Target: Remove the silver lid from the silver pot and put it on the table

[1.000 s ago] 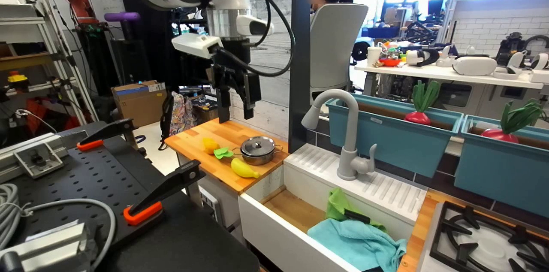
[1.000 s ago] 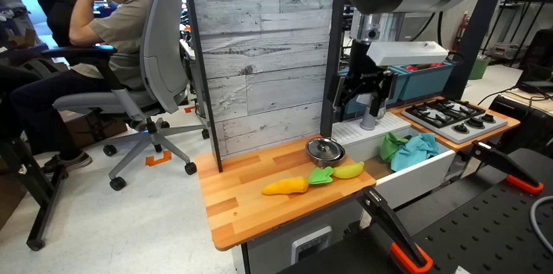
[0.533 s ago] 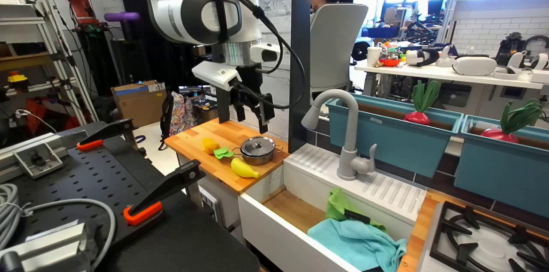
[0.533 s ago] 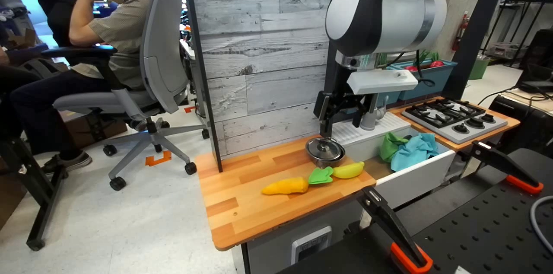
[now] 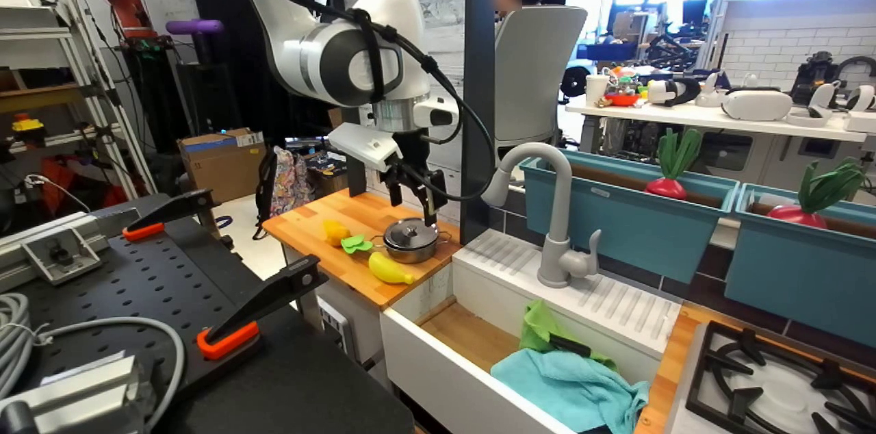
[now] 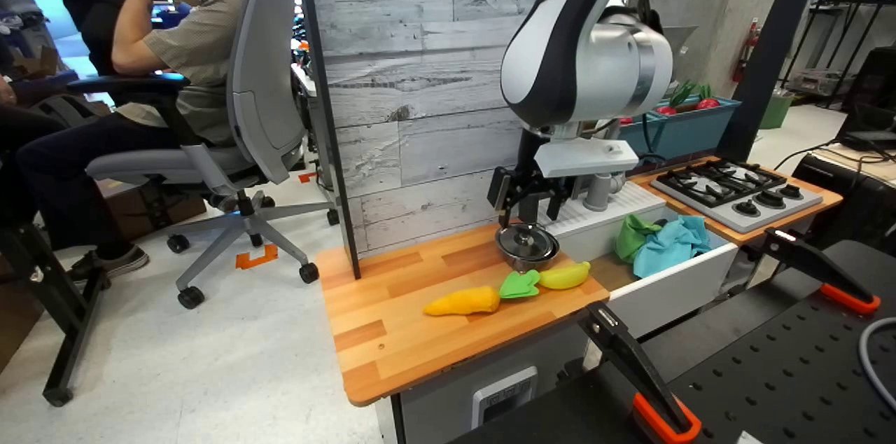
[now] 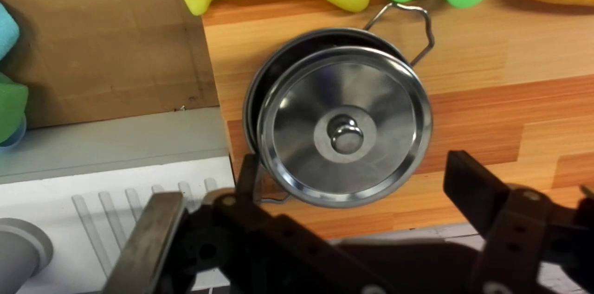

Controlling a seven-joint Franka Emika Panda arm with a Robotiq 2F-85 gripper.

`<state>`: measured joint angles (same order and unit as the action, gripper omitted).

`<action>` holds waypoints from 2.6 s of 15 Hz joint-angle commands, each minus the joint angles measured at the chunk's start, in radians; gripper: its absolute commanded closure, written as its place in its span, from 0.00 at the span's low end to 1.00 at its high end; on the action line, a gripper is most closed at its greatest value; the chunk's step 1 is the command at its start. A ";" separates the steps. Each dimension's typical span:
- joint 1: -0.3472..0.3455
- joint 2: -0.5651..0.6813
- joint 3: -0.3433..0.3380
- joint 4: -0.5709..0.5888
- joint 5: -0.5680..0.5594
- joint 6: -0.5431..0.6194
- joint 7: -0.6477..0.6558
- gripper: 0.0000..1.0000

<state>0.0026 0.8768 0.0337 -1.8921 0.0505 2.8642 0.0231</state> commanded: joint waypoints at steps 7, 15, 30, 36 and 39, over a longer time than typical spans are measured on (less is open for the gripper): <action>-0.046 0.092 0.058 0.124 0.009 -0.027 -0.040 0.58; -0.078 0.085 0.091 0.108 0.010 -0.021 -0.072 0.64; -0.060 0.061 0.071 0.057 0.005 -0.002 -0.057 0.28; -0.066 0.059 0.076 0.052 0.009 0.003 -0.058 0.73; -0.066 0.053 0.076 0.046 0.010 0.005 -0.057 0.97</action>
<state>-0.0521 0.9499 0.1018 -1.8194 0.0506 2.8635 -0.0213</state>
